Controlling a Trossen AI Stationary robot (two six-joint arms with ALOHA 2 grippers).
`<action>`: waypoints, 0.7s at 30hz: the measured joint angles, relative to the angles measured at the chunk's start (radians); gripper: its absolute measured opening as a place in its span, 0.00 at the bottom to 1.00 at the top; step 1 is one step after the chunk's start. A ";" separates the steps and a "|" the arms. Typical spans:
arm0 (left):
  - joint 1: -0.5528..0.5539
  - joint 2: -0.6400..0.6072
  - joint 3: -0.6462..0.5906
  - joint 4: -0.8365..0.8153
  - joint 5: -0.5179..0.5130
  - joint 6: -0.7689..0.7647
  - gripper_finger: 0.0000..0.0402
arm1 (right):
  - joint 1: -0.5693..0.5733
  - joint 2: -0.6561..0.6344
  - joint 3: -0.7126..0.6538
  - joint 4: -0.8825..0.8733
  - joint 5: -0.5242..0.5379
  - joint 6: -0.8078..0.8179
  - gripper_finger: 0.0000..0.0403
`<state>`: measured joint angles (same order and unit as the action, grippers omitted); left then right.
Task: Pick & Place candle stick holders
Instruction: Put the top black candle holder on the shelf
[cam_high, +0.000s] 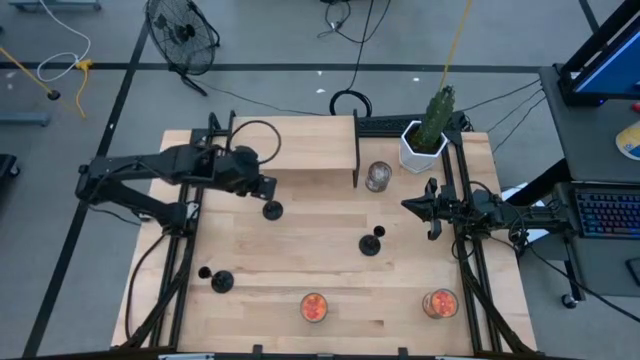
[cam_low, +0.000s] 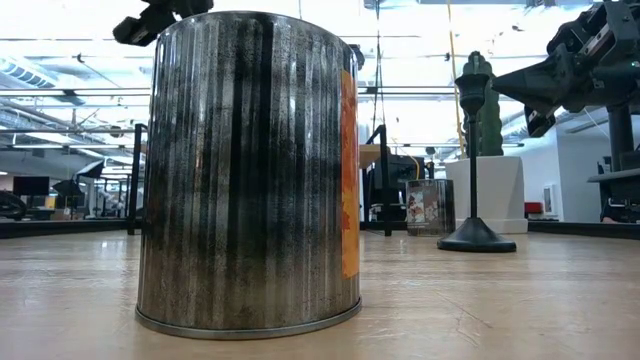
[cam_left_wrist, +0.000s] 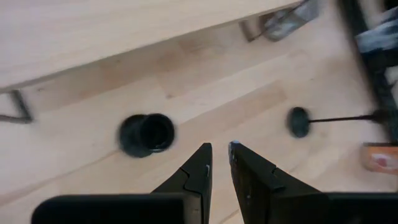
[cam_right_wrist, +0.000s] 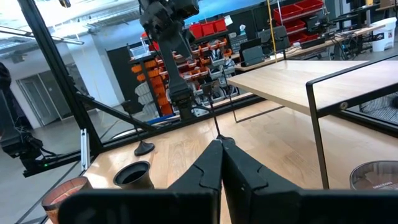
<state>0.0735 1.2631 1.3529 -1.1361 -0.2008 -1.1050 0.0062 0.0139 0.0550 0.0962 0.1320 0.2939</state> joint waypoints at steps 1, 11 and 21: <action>0.010 0.029 0.031 -0.059 0.001 0.000 0.16 | 0.000 0.000 0.000 -0.002 0.001 0.000 0.00; 0.103 0.158 0.132 -0.189 0.102 0.111 0.16 | 0.000 0.000 0.000 -0.003 0.000 0.000 0.00; 0.117 0.159 0.132 -0.190 0.115 0.159 0.16 | 0.000 0.000 0.000 -0.003 -0.001 0.000 0.00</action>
<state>0.1902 1.4223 1.4849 -1.3262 -0.0863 -0.9455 0.0063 0.0143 0.0551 0.0937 0.1314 0.2939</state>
